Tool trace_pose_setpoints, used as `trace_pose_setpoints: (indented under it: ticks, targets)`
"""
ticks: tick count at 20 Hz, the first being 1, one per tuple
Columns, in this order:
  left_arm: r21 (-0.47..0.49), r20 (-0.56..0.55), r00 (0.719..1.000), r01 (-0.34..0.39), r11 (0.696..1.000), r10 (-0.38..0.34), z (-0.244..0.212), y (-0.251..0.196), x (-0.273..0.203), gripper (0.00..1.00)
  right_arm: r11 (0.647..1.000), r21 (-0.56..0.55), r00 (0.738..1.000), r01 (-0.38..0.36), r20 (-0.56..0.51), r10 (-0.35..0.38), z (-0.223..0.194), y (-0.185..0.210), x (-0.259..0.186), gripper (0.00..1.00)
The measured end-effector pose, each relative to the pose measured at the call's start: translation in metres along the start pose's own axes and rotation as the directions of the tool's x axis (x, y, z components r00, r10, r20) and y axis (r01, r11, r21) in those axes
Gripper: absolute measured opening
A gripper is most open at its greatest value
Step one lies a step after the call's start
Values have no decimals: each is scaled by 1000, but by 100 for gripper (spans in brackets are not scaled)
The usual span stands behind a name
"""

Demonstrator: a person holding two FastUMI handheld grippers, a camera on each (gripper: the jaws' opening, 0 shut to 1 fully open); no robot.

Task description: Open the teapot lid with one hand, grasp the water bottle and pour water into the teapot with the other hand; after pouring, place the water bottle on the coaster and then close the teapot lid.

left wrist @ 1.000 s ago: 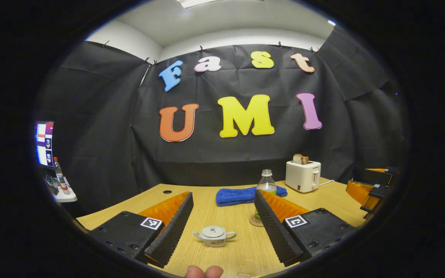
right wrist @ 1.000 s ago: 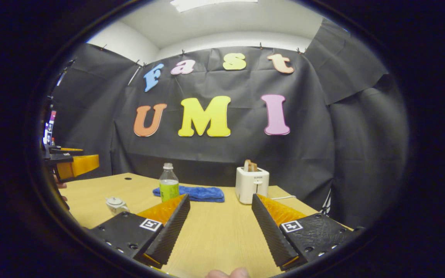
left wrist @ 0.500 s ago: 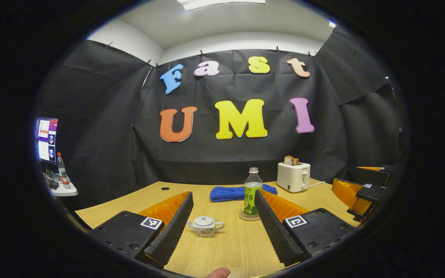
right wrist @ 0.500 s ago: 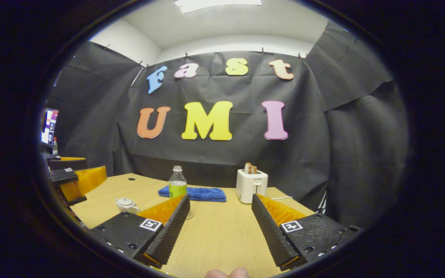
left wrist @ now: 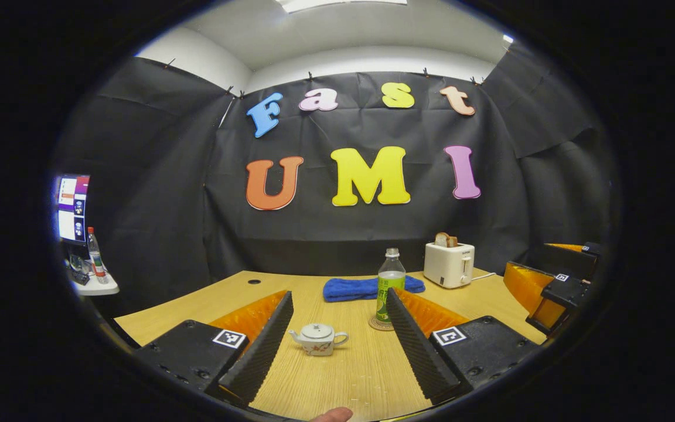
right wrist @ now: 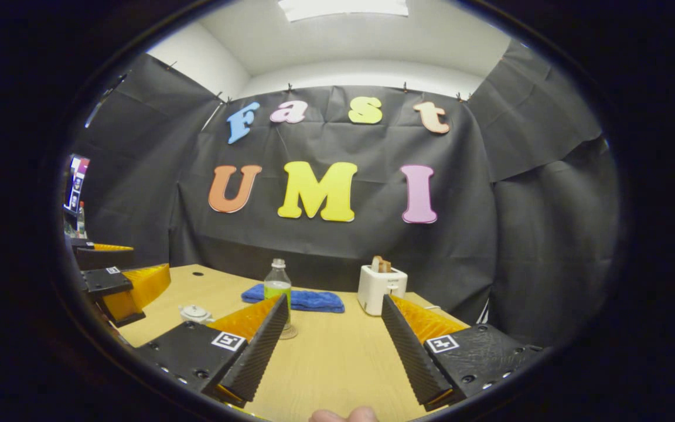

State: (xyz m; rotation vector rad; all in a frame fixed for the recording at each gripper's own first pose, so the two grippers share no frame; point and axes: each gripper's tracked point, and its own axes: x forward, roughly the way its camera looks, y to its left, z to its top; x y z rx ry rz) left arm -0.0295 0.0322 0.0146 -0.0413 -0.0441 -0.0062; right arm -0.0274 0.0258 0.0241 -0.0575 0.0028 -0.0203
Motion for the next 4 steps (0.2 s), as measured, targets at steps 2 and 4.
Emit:
trace_pose_setpoints:
  ticks: [2,4]
  targets:
    - [7,6,1000,-2,1000,2,2,0,0,99,1000,9,1000,-7,-9,7,-3,3,1,96]
    - [8,5,1000,4,1000,-4,0,-3,0,99,1000,18,1000,-4,-22,5,-5,1,3,99]
